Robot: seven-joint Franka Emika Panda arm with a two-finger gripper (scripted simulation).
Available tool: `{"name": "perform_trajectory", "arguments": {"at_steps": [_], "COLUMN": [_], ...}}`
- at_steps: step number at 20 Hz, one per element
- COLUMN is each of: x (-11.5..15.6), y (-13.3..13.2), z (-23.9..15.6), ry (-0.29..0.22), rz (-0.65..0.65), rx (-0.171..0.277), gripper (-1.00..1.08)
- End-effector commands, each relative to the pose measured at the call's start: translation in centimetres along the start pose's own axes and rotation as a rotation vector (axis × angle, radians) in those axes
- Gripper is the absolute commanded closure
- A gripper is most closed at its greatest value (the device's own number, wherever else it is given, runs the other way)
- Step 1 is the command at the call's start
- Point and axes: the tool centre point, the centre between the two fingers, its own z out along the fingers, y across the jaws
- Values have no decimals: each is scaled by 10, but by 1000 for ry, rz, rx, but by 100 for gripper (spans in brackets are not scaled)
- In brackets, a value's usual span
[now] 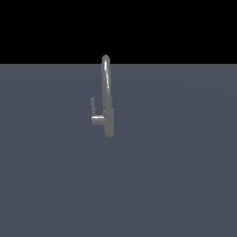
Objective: Turn on the faucet by rotating a designated handle.
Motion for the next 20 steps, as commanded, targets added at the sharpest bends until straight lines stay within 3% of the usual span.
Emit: {"name": "perform_trajectory", "arguments": {"at_steps": [1, 11, 20], "x": [-9, -39, -59], "y": [-20, -81, -90], "z": [18, 138, 295], "ry": [31, 121, 155], "rz": [42, 196, 342], "rx": [-26, -159, -311], "gripper": [108, 108, 108]}}
